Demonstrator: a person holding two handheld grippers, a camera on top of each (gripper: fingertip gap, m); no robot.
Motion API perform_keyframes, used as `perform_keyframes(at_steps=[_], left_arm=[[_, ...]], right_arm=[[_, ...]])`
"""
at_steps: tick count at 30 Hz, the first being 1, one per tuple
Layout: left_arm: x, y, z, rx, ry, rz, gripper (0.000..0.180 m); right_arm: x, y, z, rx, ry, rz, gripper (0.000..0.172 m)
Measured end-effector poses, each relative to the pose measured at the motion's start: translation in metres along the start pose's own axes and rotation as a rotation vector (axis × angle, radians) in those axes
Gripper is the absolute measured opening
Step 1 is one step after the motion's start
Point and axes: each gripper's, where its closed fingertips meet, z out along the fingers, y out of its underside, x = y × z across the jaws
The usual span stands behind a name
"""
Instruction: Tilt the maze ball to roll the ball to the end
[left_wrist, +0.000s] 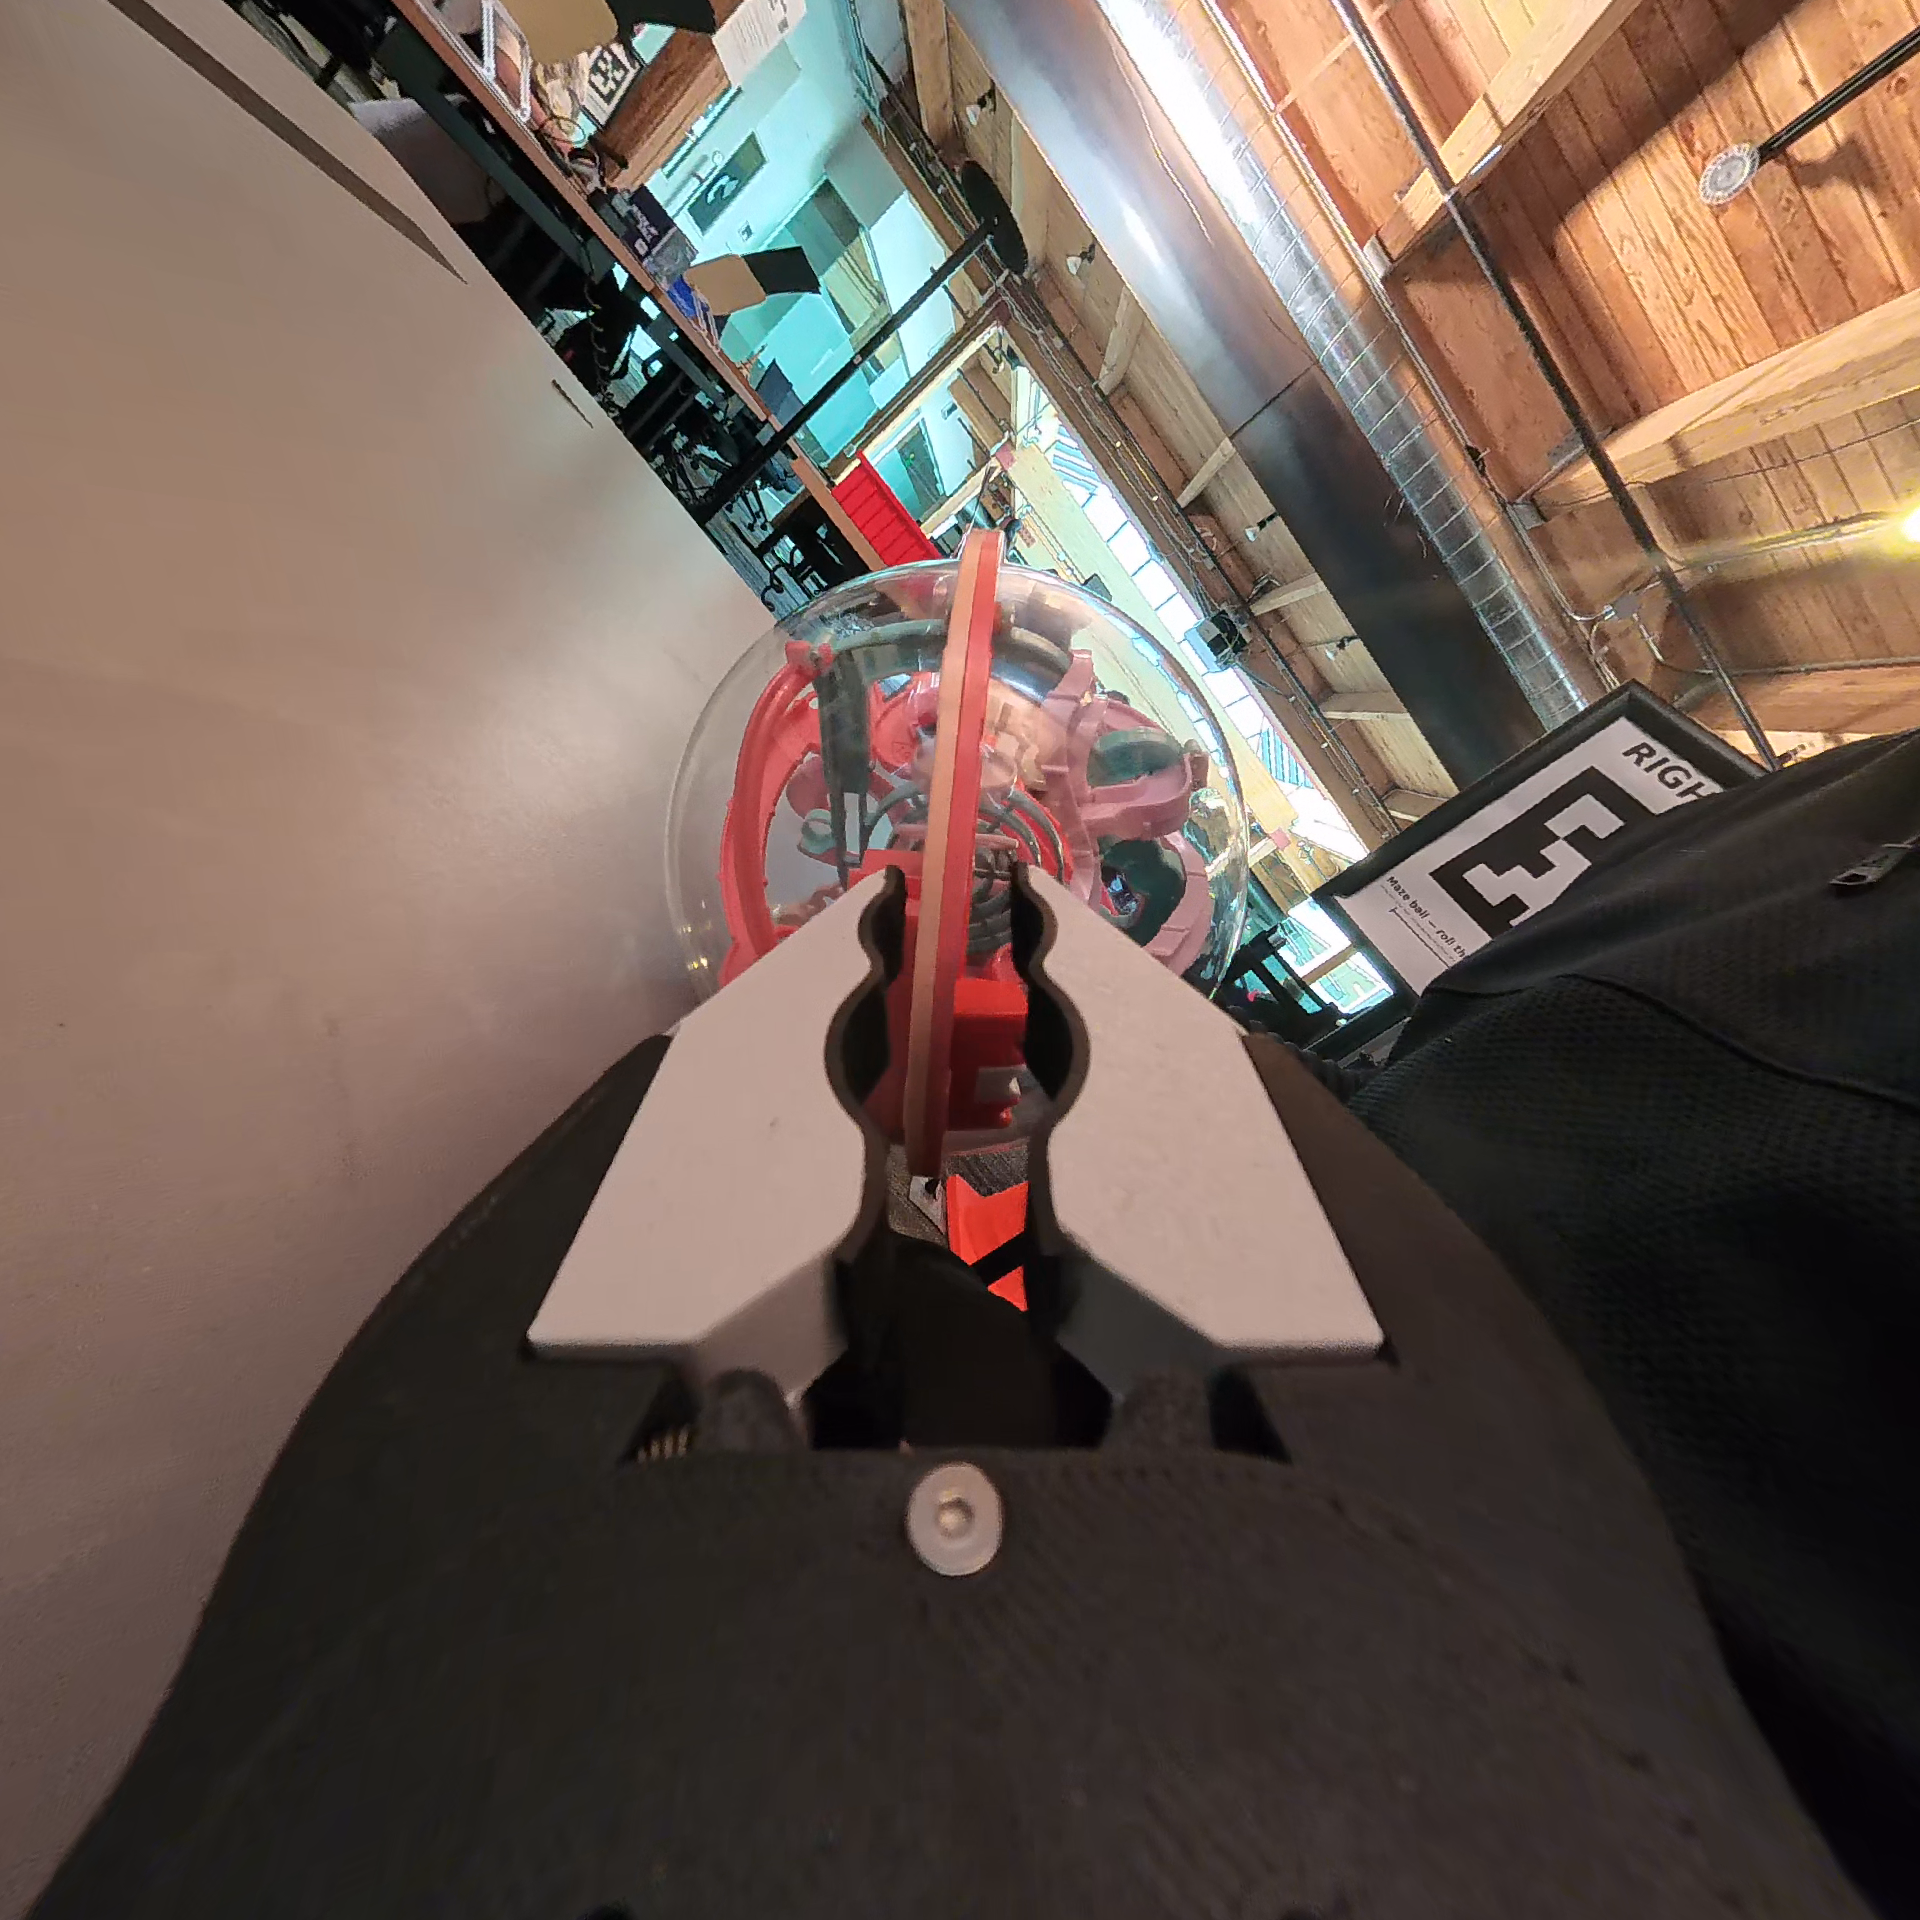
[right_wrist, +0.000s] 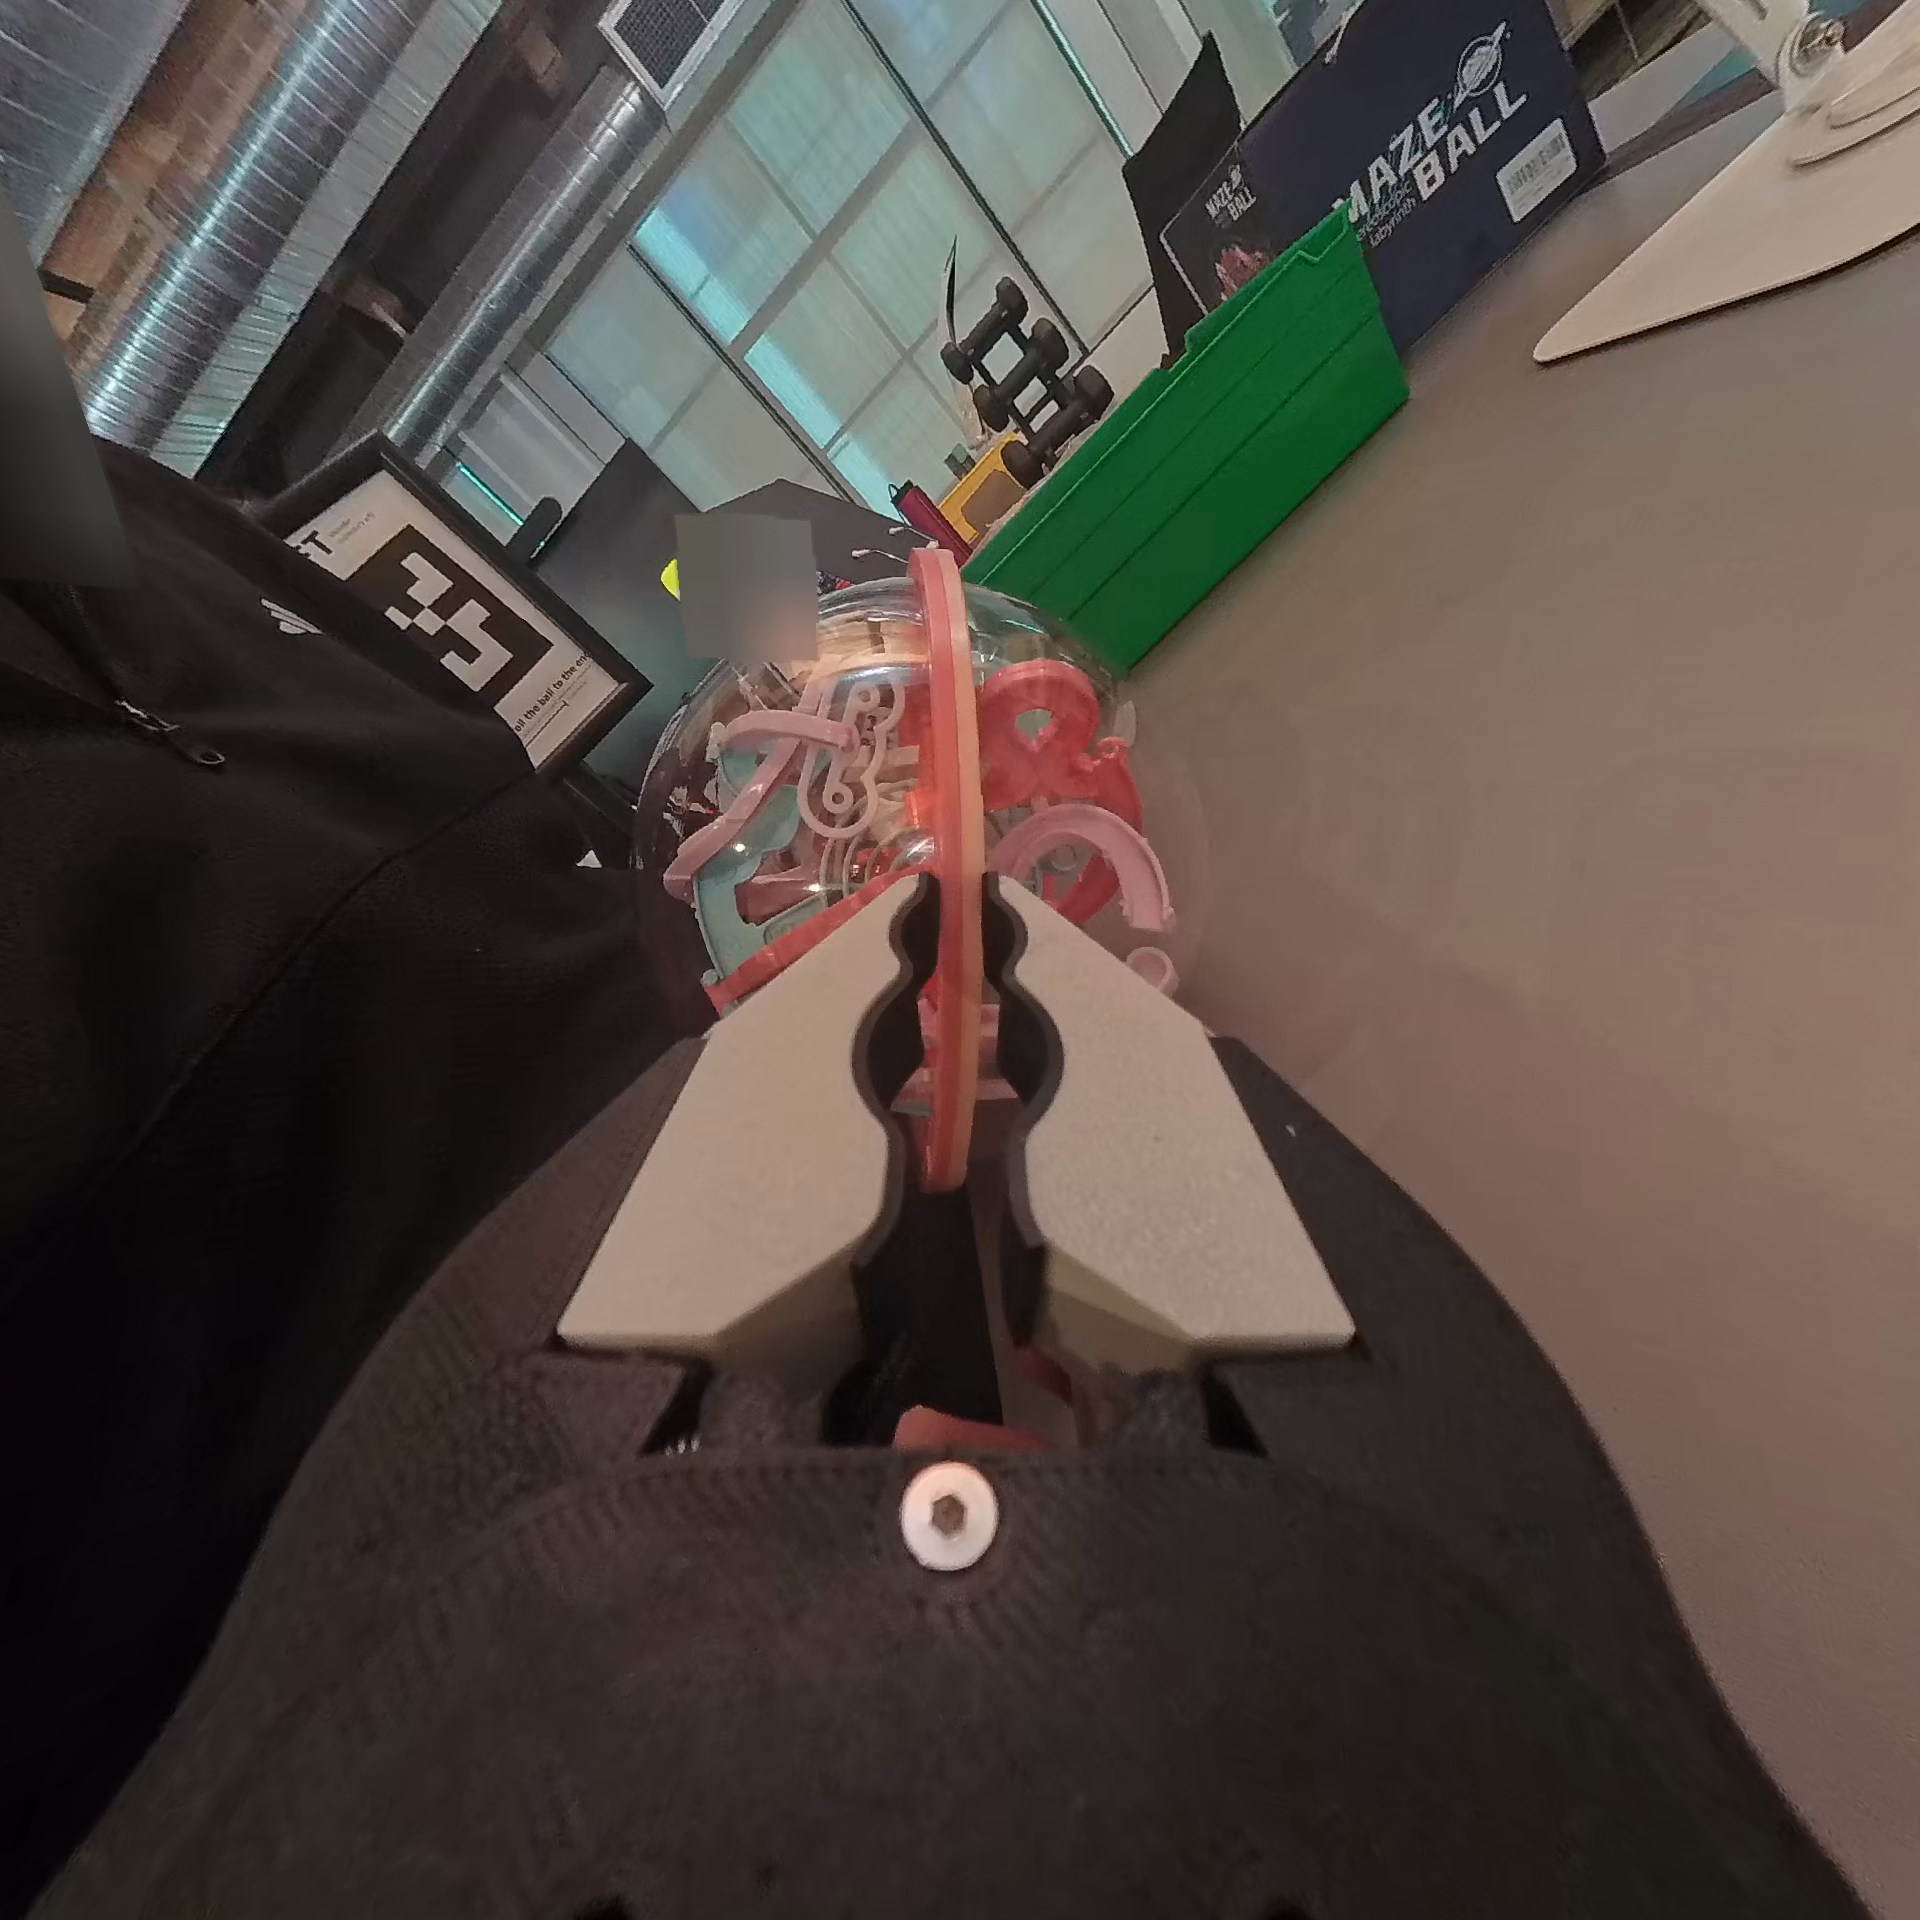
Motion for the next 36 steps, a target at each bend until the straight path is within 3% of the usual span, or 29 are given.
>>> perform_keyframes(at_steps=[7,12,26,36], left_arm=[[0.007,0.0,0.0,0.006,0.042,0.019,0.036],[0.009,0.001,0.0,0.008,0.05,0.024,0.037],[0.01,0.0,0.001,0.007,0.056,0.008,0.03],[0.007,0.001,0.003,0.0,0.024,0.032,0.01]], right_arm=[[0.0,0.0,0.0,0.0,-0.002,0.002,0.007],[0.001,0.0,-0.001,0.002,-0.002,0.006,0.006],[0.001,0.0,-0.001,0.004,-0.005,0.013,0.006],[0.001,-0.001,-0.002,0.009,-0.008,0.016,0.006]])
